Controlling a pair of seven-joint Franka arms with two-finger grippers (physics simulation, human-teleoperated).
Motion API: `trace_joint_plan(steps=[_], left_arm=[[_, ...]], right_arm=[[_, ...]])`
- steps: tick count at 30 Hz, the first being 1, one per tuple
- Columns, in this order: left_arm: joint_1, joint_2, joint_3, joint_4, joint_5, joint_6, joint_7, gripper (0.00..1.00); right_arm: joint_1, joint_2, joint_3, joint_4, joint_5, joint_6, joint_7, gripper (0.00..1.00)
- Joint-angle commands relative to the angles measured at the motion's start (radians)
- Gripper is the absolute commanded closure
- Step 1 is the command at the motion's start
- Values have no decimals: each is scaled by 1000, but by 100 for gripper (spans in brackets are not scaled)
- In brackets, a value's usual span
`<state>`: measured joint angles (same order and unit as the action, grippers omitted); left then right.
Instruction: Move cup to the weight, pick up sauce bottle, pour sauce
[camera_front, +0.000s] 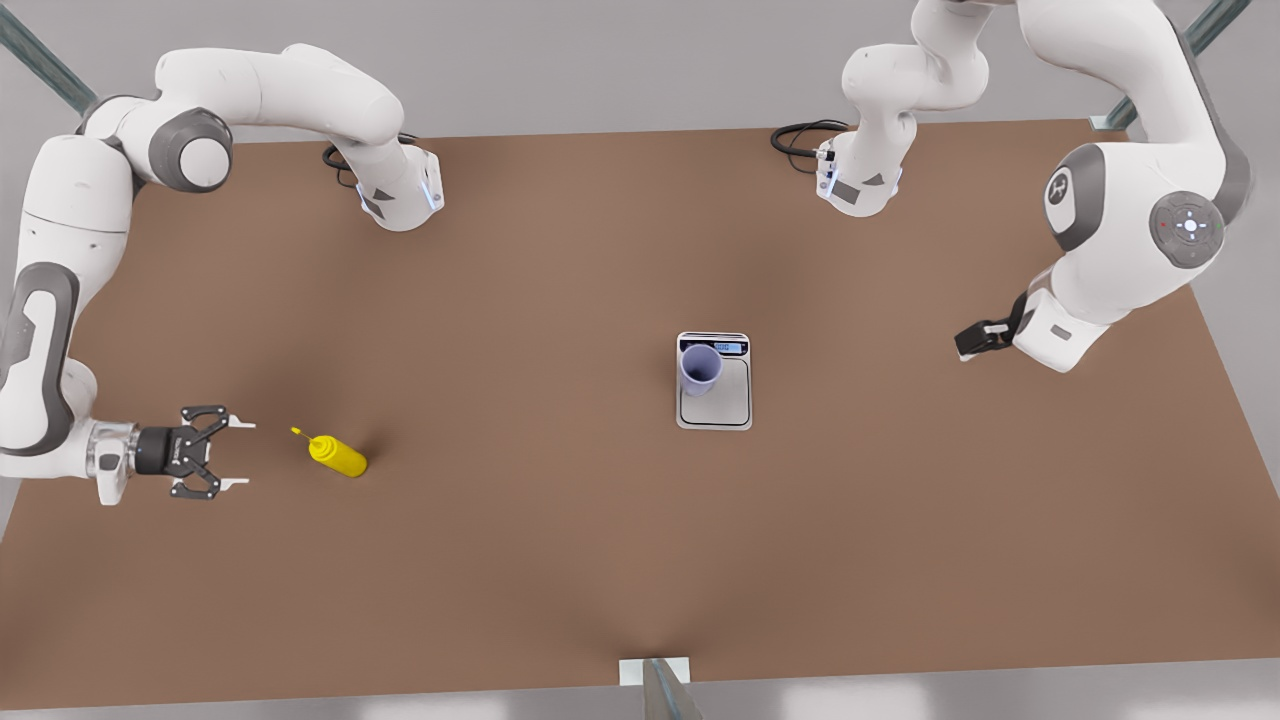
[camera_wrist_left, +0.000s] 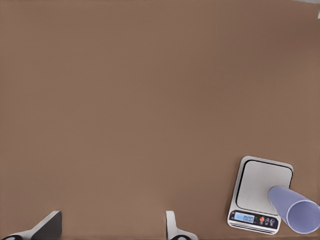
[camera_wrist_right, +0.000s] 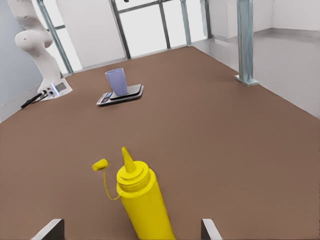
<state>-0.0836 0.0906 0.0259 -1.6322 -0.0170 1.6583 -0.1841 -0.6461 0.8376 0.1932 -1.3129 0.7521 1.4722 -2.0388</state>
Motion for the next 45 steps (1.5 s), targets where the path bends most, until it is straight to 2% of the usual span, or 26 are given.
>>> trace_joint_plan(steps=[1,5,8,17,20,28,45], left_arm=[[12,0,0,0,2,0,0,0],[12,6,0,0,2,0,2,0],[12,14,0,-2,2,0,0,0],[12,20,0,-2,2,0,0,0],[12,28,0,-2,2,2,0,0],[12,37,0,-2,2,2,0,0],[13,37,0,-2,2,6,0,0]], right_arm=[[6,3,0,-2,13,13,0,0],[19,41,0,-6,65,59,-75,0],[16,159,0,-3,135,59,-210,0],[33,158,5,-9,144,53,-265,0],[-1,144,5,-94,139,48,-291,0],[-35,133,8,-132,98,51,-354,0],[23,133,8,-118,87,60,-379,0]])
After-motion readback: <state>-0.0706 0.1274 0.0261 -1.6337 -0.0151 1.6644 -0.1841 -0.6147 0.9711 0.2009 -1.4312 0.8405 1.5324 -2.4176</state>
